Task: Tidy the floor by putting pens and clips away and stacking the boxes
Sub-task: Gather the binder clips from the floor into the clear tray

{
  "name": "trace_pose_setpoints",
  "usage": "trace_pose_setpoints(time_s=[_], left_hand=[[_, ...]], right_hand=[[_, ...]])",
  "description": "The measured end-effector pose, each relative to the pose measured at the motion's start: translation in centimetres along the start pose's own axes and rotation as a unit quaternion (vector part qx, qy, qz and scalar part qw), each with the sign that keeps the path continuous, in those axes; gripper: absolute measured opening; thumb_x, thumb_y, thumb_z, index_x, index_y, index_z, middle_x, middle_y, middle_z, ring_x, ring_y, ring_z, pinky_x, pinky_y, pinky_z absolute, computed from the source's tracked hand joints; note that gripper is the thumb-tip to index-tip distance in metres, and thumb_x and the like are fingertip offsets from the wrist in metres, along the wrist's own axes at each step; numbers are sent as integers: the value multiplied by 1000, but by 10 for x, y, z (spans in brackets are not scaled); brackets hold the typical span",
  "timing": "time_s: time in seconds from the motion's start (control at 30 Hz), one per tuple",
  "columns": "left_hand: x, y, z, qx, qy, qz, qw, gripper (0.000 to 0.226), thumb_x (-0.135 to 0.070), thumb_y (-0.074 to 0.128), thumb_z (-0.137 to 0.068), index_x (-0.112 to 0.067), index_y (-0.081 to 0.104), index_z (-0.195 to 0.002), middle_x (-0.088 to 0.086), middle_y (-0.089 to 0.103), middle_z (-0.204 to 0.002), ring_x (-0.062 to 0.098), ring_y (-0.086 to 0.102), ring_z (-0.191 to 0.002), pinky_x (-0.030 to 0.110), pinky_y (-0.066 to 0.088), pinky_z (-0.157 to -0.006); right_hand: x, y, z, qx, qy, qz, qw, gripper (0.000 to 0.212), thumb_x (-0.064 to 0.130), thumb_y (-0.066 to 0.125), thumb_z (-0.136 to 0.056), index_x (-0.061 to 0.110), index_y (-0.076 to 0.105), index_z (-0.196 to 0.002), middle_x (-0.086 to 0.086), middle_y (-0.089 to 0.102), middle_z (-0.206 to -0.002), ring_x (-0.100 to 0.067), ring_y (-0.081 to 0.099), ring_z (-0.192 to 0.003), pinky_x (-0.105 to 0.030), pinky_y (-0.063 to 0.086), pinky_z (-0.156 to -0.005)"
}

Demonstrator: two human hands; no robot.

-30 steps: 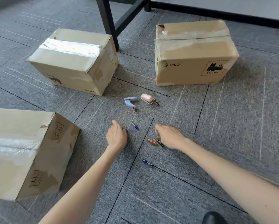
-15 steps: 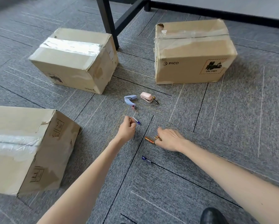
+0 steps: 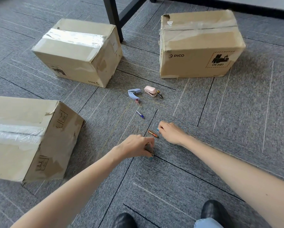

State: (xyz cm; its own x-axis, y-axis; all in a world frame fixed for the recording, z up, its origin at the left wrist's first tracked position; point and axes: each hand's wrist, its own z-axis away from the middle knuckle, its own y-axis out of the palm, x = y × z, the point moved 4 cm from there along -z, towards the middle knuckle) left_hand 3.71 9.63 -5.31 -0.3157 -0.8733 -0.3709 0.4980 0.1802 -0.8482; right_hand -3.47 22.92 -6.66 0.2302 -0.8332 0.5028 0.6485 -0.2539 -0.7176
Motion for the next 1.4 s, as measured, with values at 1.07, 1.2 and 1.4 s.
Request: trace_pose_setpoints(time_s=[1.07,1.2,1.4], left_hand=[[81,-42,-39,-198,-334,327,862,21,-24,41,-96,-6,42,-108,19,63,-102,26,55,-74,37,46,-68],[88,-43,-49,-177,-415,236,861,41,-43,48,-95,-5,50,-109,15,64,-106,32,61,-95,38,48,-79],[87,-38,-52,-163,-443,137,871,50,-59,54,-87,-10,46,-79,11,65,-88,27,62,-78,33,49,-71]], right_hand=[[2,-50,-72,-70,58,-257,962,22,29,53,-97,8,49,-90,-9,60,-70,-15,54,-45,-22,45,-44],[-5,-64,-86,-139,60,-166,974,24,34,49,-98,15,46,-84,-3,51,-75,-17,43,-58,-30,35,-54],[-6,-83,-99,-197,91,-10,976,35,35,55,-95,9,47,-116,-2,56,-84,-12,43,-58,-25,31,-47]])
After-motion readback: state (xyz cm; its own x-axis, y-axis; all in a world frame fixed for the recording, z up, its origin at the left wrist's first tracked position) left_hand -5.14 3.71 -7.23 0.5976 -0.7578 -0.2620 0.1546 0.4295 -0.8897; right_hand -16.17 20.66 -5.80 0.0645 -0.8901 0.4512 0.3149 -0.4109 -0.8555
